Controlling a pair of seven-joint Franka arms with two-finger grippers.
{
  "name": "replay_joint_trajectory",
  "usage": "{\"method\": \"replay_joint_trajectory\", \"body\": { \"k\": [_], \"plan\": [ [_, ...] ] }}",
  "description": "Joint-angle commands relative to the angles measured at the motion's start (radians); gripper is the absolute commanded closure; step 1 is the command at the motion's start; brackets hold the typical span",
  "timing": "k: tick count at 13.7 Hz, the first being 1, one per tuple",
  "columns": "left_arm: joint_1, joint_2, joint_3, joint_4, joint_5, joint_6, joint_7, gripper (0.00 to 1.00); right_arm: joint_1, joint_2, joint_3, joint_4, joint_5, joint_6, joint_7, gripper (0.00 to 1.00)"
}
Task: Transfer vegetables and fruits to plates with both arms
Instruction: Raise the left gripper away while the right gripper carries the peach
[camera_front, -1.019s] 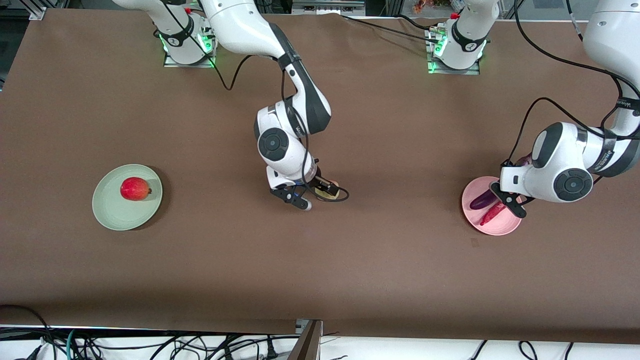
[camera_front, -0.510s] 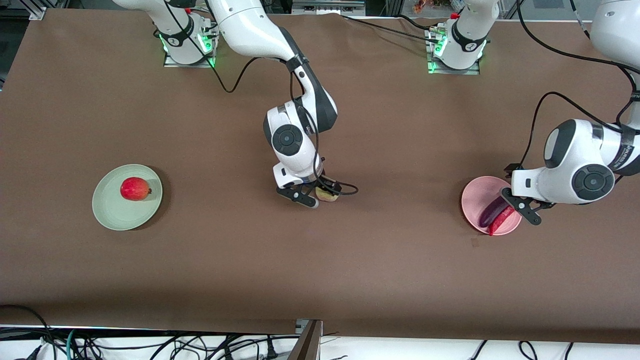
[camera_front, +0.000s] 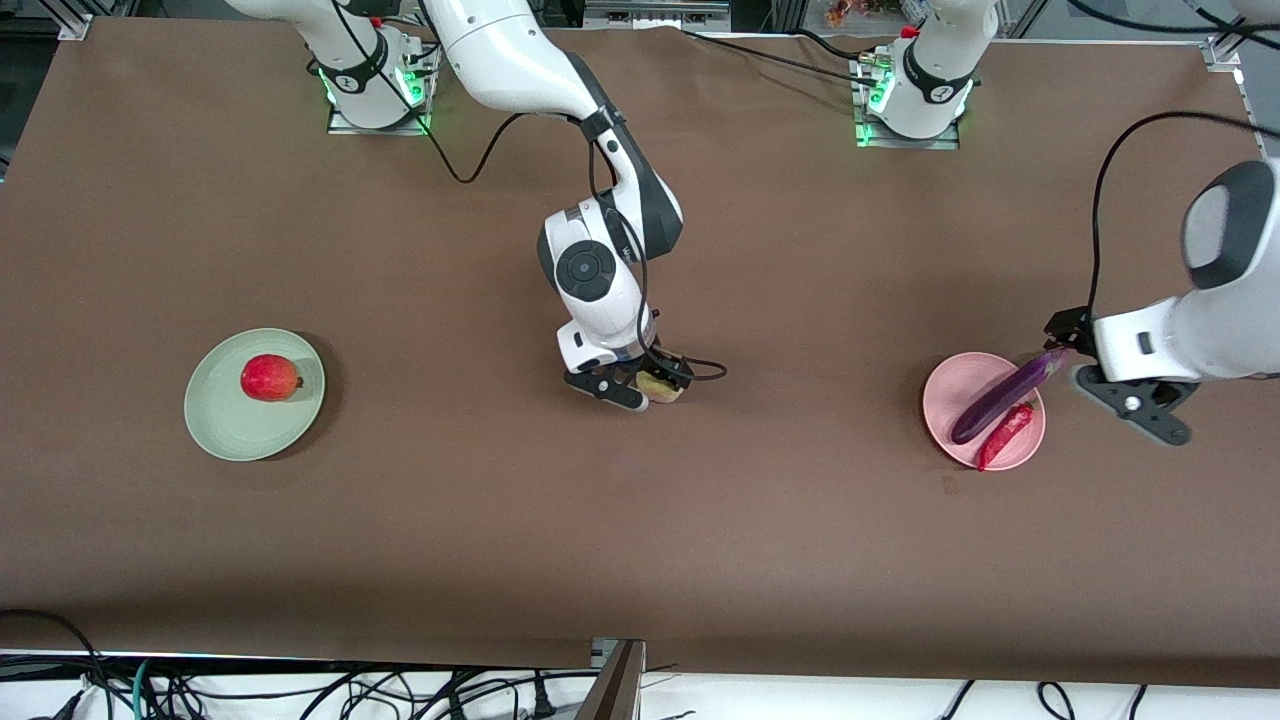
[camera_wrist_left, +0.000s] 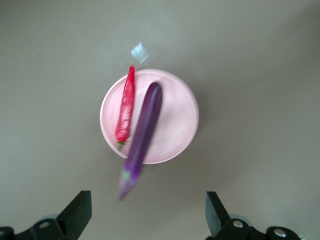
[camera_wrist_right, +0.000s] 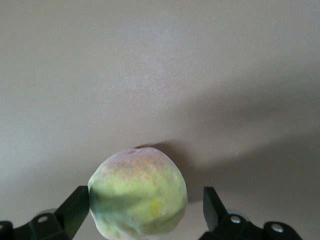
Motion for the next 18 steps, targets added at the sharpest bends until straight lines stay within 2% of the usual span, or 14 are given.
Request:
{"method": "replay_joint_trajectory", "body": {
  "k": [1, 3, 4, 5, 7, 8, 9, 10, 11, 12, 15, 18],
  "plan": [
    [-0.005, -0.003, -0.013, 0.148, -0.085, -0.136, -0.163, 0.00, 0.010, 0.009, -0.002, -0.003, -0.015, 0.013, 0.011, 0.00],
    [-0.015, -0.008, -0.030, 0.200, -0.024, -0.173, -0.224, 0.00, 0.010, 0.011, -0.002, -0.003, -0.015, 0.024, 0.011, 0.00],
    [-0.024, -0.025, -0.015, 0.225, -0.033, -0.187, -0.226, 0.00, 0.010, 0.015, -0.002, -0.003, -0.015, 0.036, 0.011, 0.00],
    [-0.098, -0.099, 0.035, 0.210, -0.037, -0.176, -0.244, 0.00, 0.010, 0.019, 0.000, -0.003, -0.015, 0.048, 0.010, 0.00],
    [-0.325, -0.175, 0.294, 0.190, -0.097, -0.170, -0.408, 0.00, 0.010, 0.023, 0.000, -0.003, -0.015, 0.058, 0.011, 0.00],
    [-0.422, -0.228, 0.412, 0.111, -0.153, -0.120, -0.498, 0.00, 0.010, 0.025, -0.002, -0.003, -0.015, 0.058, 0.011, 0.00],
    [-0.506, -0.297, 0.536, 0.003, -0.190, -0.019, -0.525, 0.00, 0.011, 0.025, -0.002, -0.003, -0.015, 0.058, 0.011, 0.00],
    [-0.574, -0.374, 0.631, -0.134, -0.230, 0.109, -0.525, 0.00, 0.010, 0.025, 0.000, -0.003, -0.015, 0.059, 0.011, 0.00],
    [-0.597, -0.441, 0.641, -0.254, -0.238, 0.179, -0.516, 0.00, 0.010, 0.026, 0.000, -0.003, -0.013, 0.073, 0.011, 0.00],
    [-0.599, -0.465, 0.637, -0.304, -0.226, 0.180, -0.498, 0.00, 0.011, 0.029, 0.003, -0.003, -0.013, 0.090, 0.011, 0.00],
    [-0.590, -0.467, 0.634, -0.312, -0.200, 0.155, -0.380, 0.00, 0.010, 0.031, 0.032, -0.003, -0.015, 0.122, 0.011, 0.00],
    [-0.593, -0.448, 0.634, -0.297, -0.198, 0.129, -0.396, 0.00, 0.008, 0.038, 0.033, -0.003, -0.015, 0.127, 0.011, 0.03]
  ]
}}
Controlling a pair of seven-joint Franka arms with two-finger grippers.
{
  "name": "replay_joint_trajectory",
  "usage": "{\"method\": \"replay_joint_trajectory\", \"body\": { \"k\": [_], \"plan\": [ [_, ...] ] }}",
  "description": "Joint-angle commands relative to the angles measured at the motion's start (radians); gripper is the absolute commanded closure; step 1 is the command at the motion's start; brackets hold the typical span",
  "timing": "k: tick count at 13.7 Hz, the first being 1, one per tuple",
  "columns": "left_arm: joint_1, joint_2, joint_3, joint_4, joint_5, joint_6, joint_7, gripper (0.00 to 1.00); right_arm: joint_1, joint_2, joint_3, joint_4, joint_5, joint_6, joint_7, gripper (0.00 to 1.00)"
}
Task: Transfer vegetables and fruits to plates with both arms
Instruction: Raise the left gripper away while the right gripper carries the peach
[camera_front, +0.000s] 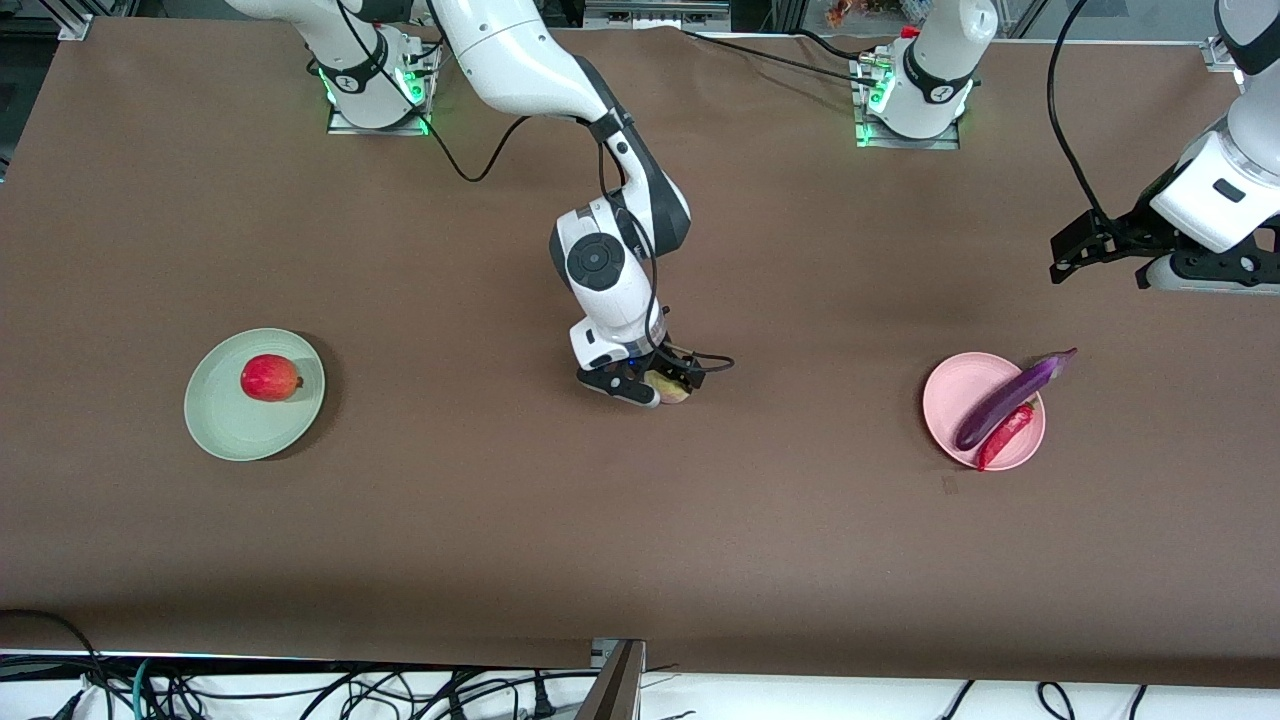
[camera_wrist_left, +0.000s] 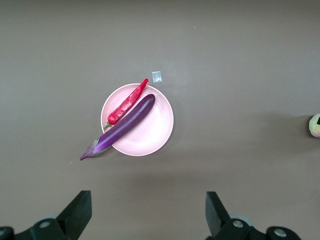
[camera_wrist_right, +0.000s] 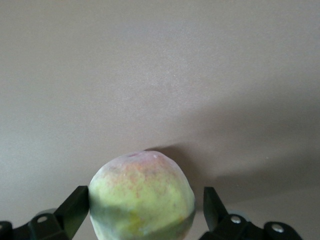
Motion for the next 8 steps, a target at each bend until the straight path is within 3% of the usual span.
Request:
{"method": "replay_joint_trajectory", "body": {
  "k": [1, 6, 8],
  "plan": [
    [-0.014, -0.011, 0.010, -0.011, 0.011, -0.002, 0.018, 0.00, 0.002, 0.013, -0.001, -0.002, -0.015, 0.008, 0.008, 0.21],
    [-0.014, -0.008, 0.010, -0.005, 0.021, -0.004, 0.014, 0.00, 0.004, 0.018, -0.001, -0.002, -0.016, 0.009, 0.001, 0.82],
    [-0.012, -0.003, 0.010, -0.004, 0.060, 0.001, 0.014, 0.00, 0.001, -0.002, -0.010, -0.002, -0.050, -0.014, -0.010, 0.89]
  ]
}}
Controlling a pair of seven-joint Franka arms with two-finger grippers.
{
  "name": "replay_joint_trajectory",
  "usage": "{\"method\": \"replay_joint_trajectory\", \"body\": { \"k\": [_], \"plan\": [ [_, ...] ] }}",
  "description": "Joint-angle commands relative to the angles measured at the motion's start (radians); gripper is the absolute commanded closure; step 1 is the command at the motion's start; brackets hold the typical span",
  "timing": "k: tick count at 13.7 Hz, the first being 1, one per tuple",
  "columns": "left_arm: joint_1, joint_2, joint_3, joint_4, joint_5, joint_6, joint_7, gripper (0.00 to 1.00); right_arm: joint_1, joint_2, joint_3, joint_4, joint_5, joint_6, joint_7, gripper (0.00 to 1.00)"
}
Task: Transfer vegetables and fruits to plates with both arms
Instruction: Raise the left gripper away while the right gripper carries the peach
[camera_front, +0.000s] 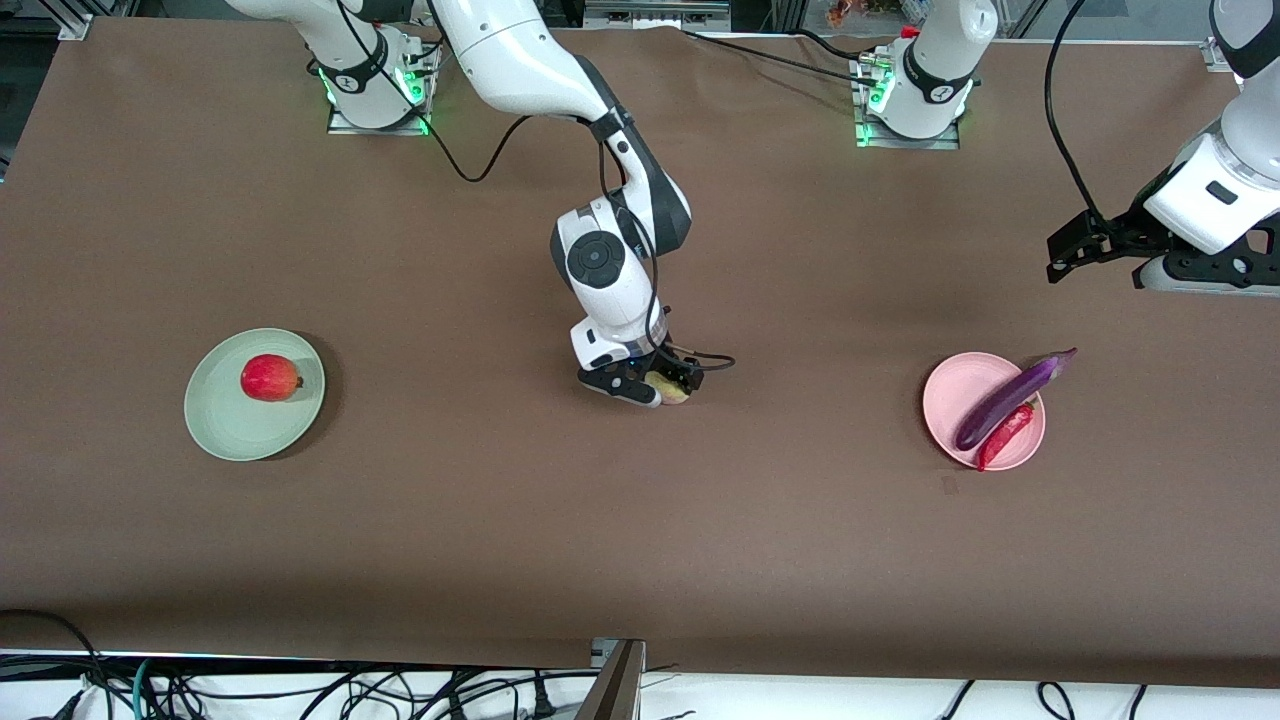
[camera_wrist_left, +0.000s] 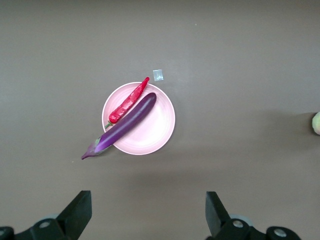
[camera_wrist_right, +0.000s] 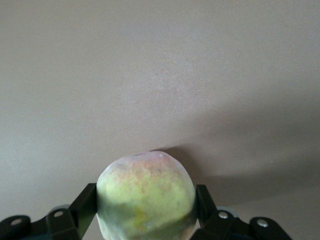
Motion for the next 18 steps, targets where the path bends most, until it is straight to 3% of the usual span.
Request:
{"method": "replay_joint_trajectory", "body": {
  "k": [1, 6, 11, 15, 18],
  "plan": [
    [-0.010, -0.003, 0.009, 0.006, 0.041, -0.002, 0.014, 0.00, -0.006, -0.021, -0.014, -0.002, -0.066, -0.078, -0.009, 0.91],
    [-0.013, -0.003, 0.008, 0.012, 0.041, -0.005, 0.016, 0.00, -0.025, -0.128, -0.160, -0.002, -0.097, -0.411, -0.194, 0.91],
    [-0.021, -0.002, 0.008, 0.017, 0.044, -0.002, 0.022, 0.00, -0.114, -0.139, -0.399, -0.047, -0.100, -0.758, -0.685, 0.91],
    [-0.023, -0.002, 0.008, 0.017, 0.044, -0.002, 0.023, 0.00, -0.304, -0.131, -0.423, -0.107, -0.133, -0.792, -1.016, 0.91],
    [-0.024, -0.002, 0.006, 0.018, 0.044, -0.002, 0.023, 0.00, -0.387, -0.122, -0.423, -0.144, -0.181, -0.786, -1.135, 0.91]
  ]
}}
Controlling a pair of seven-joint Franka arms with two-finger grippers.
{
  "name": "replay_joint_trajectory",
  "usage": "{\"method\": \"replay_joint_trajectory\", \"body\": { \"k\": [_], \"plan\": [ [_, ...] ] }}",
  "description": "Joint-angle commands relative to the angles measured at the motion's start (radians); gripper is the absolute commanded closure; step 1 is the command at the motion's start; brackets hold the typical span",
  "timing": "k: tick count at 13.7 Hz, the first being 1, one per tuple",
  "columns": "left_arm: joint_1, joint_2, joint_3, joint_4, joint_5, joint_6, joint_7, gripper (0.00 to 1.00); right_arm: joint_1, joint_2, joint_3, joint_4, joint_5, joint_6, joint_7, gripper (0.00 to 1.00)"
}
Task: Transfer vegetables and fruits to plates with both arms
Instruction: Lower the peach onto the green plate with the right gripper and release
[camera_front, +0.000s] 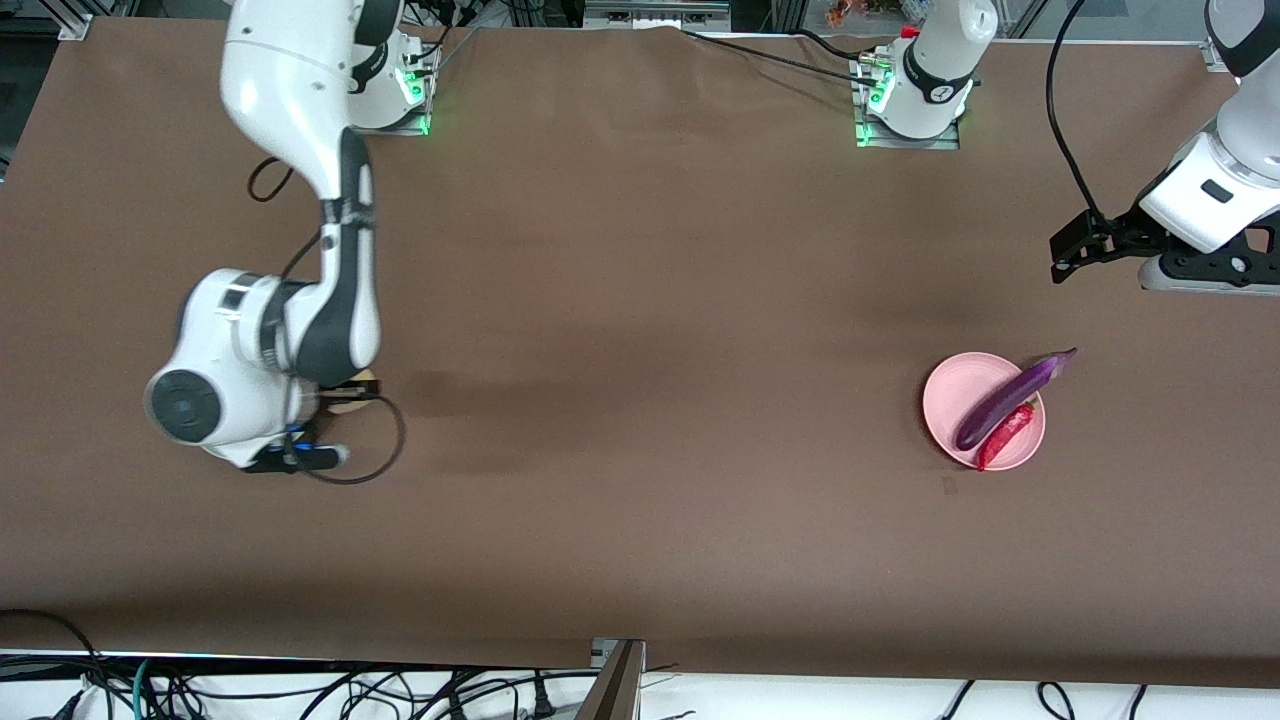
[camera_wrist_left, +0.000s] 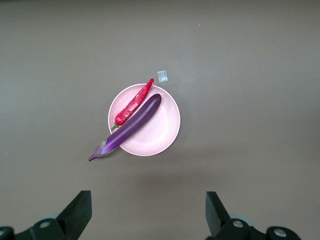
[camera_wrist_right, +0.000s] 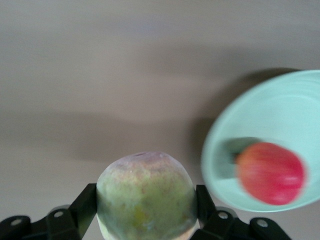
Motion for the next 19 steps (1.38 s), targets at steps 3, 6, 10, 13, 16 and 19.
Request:
{"method": "replay_joint_trajectory", "body": {
  "k": [3, 6, 10, 13, 16, 19],
  "plan": [
    [-0.013, -0.003, -0.004, 0.014, 0.023, -0.004, 0.016, 0.00, -0.073, 0.007, 0.008, -0.029, -0.067, -0.003, -0.103, 0.91],
    [-0.011, -0.003, -0.004, 0.014, 0.023, -0.004, 0.016, 0.00, -0.093, 0.016, 0.010, -0.035, -0.067, 0.014, -0.122, 0.91],
    [-0.011, -0.003, -0.004, 0.014, 0.023, -0.006, 0.016, 0.00, -0.142, 0.024, 0.011, -0.033, -0.070, 0.052, -0.238, 0.91],
    [-0.011, -0.003, -0.004, 0.014, 0.023, -0.004, 0.016, 0.00, -0.161, 0.026, 0.011, -0.029, -0.070, 0.066, -0.266, 0.91],
    [-0.011, -0.003, -0.004, 0.014, 0.023, -0.004, 0.016, 0.00, -0.150, 0.026, 0.017, -0.027, -0.067, 0.056, -0.244, 0.91],
    [-0.011, -0.003, -0.004, 0.014, 0.023, -0.006, 0.016, 0.00, -0.149, 0.026, 0.039, -0.021, -0.059, 0.068, -0.240, 0.92]
  ]
}}
